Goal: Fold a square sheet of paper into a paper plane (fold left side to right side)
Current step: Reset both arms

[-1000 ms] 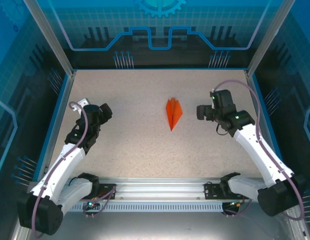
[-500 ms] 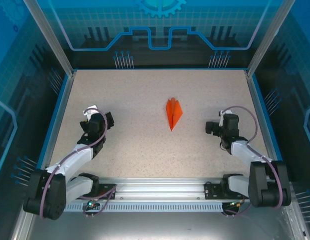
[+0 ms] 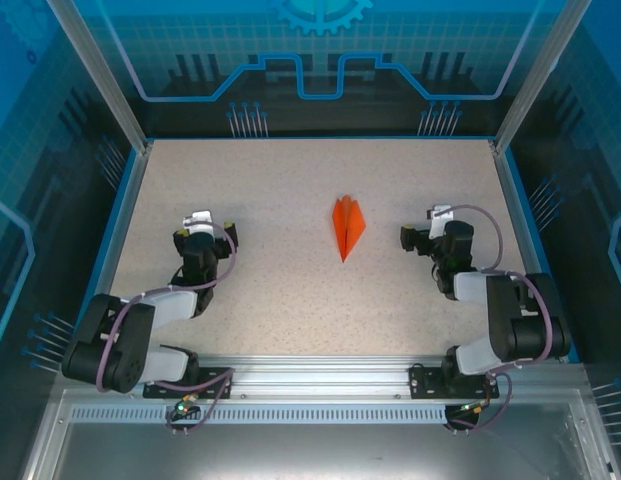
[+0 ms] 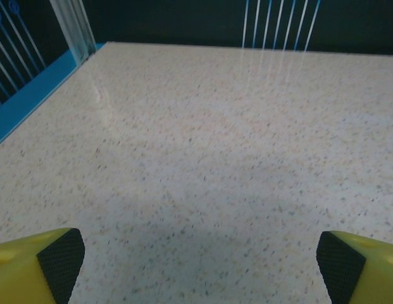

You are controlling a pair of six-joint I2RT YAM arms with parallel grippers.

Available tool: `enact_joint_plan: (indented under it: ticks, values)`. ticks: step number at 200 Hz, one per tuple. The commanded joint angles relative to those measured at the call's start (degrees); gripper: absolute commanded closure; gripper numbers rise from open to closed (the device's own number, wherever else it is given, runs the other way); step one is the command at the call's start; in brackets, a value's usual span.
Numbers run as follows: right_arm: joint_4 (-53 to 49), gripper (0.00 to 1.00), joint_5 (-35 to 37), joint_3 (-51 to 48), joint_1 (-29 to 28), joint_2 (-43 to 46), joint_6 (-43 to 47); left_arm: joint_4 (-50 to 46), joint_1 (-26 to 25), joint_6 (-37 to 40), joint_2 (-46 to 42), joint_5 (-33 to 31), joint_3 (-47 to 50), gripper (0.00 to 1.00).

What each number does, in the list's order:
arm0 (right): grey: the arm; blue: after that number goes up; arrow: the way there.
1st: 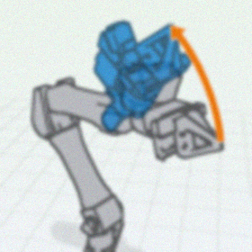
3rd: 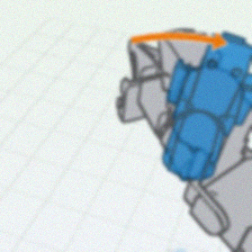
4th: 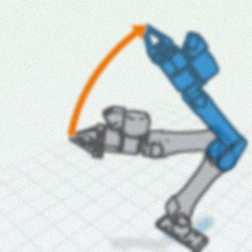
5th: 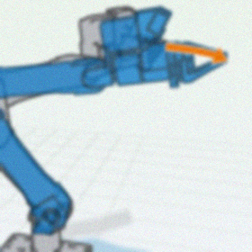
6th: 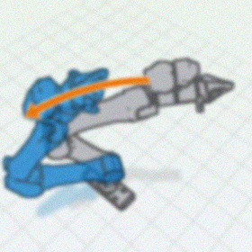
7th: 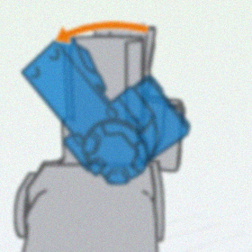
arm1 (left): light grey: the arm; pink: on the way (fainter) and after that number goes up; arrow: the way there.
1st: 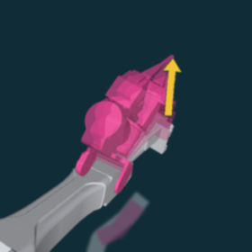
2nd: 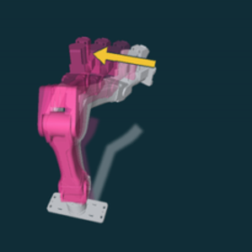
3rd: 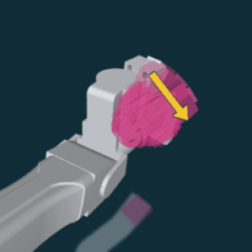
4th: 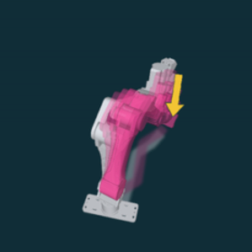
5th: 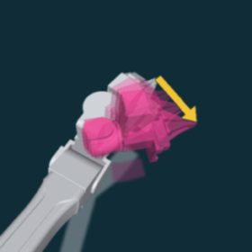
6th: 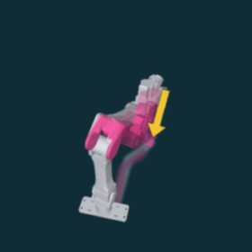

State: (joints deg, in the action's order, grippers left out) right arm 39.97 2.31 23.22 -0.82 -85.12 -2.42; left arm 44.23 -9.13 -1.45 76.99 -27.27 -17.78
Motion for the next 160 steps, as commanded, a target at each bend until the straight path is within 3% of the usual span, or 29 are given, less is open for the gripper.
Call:
enact_joint_plan:
  ticks: [1,27,56,63,160]
  values:
    - [4.0,0.01,-0.3,0.9,-1.5,-0.8,2.1,13.8,2.1,2.0,4.3,4.6,2.8,0.01]
    - [3.9,0.01,-0.2,0.9,-1.5,-0.8,2.2,19.4,3.1,3.4,11.7,9.2,1.7,0.01]
    - [4.1,0.0,-0.1,0.9,-1.5,-0.8,2.2,5.2,5.8,-0.4,10.3,10.3,-4.3,0.01]
    - [4.0,0.01,-0.1,0.9,-1.5,-0.8,2.2,5.0,7.4,-1.3,10.1,13.0,-4.0,0.02]
    - [3.4,0.01,1.2,1.3,-2.6,-1.0,3.0,5.2,7.5,-1.4,10.1,12.6,-4.0,0.02]
